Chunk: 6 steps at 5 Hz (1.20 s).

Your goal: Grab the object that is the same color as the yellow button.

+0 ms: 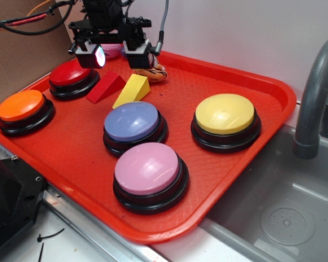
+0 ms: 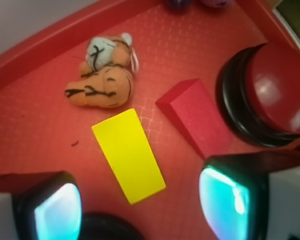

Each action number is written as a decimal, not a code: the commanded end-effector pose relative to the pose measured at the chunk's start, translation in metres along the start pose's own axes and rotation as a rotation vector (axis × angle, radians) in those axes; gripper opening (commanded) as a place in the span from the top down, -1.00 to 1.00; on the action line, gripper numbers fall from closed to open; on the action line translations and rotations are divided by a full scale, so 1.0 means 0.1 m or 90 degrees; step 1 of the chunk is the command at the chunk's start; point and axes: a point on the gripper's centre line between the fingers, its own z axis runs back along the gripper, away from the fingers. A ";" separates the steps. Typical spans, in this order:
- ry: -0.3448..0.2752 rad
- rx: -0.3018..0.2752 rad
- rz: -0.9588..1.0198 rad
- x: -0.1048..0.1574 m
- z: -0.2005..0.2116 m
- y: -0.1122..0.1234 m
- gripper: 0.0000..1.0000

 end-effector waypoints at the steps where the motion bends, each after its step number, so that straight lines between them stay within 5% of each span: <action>1: 0.001 0.004 0.024 0.18 -0.31 0.09 -1.00; 2: 0.017 -0.040 0.008 0.20 -0.45 0.06 -1.00; 4: 0.011 -0.060 -0.007 0.13 -0.44 -0.08 -1.00; 6: 0.009 -0.012 0.034 0.10 -0.41 -0.24 -1.00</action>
